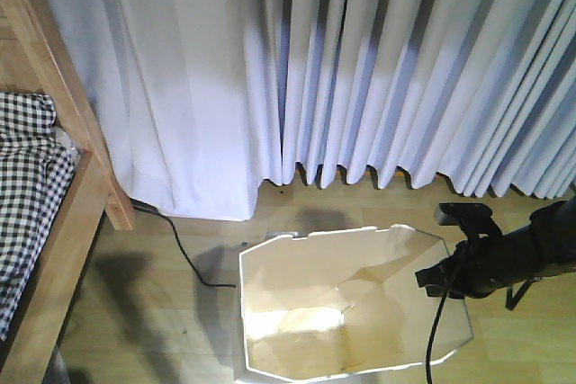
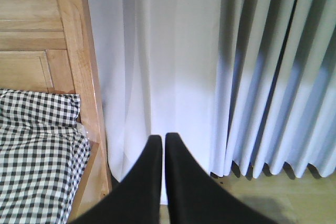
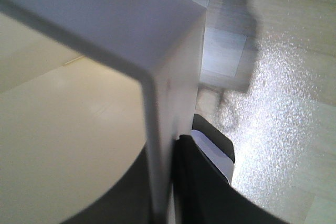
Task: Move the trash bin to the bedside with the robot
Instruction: 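Lower the held bin onto the floor next to the bed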
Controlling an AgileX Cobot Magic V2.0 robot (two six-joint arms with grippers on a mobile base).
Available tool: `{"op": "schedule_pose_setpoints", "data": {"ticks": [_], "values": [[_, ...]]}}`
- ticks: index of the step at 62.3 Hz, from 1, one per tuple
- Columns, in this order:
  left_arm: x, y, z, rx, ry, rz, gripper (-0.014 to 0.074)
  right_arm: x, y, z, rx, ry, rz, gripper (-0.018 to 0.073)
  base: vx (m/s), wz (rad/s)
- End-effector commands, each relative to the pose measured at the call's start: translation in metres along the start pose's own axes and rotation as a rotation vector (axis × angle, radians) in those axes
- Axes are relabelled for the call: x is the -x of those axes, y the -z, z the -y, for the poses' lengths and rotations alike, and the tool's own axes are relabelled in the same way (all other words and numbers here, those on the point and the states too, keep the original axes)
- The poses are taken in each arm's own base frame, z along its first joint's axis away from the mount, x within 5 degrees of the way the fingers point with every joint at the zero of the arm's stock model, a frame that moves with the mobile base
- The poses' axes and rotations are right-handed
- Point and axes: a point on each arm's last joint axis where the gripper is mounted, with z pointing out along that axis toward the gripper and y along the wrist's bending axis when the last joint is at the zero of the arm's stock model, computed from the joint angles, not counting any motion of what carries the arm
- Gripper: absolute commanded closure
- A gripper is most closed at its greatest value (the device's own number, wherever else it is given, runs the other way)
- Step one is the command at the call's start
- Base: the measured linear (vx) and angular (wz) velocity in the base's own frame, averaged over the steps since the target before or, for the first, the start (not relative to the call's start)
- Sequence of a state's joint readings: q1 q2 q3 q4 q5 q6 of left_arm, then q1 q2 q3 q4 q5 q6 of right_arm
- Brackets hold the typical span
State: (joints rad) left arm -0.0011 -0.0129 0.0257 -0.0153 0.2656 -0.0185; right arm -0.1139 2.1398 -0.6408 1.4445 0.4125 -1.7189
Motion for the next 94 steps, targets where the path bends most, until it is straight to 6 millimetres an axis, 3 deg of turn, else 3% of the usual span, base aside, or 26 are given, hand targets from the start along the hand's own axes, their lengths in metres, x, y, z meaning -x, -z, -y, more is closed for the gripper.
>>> {"op": "schedule_pose_setpoints", "data": {"ticks": [1, 84, 94], "values": [[0.001, 0.0, 0.0, -0.005, 0.007, 0.065, 0.0603, 0.016, 0.016, -0.02, 0.175, 0.001, 0.105, 0.0564, 0.13, 0.02], [0.001, 0.0, 0.0, -0.005, 0.007, 0.065, 0.0603, 0.017, 0.016, -0.016, 0.147, -0.02, 0.109, 0.0564, 0.03, 0.0], [0.001, 0.0, 0.0, -0.005, 0.007, 0.065, 0.0603, 0.032, 0.015, -0.007, 0.092, -0.052, 0.116, 0.0564, 0.0, 0.0]]}}
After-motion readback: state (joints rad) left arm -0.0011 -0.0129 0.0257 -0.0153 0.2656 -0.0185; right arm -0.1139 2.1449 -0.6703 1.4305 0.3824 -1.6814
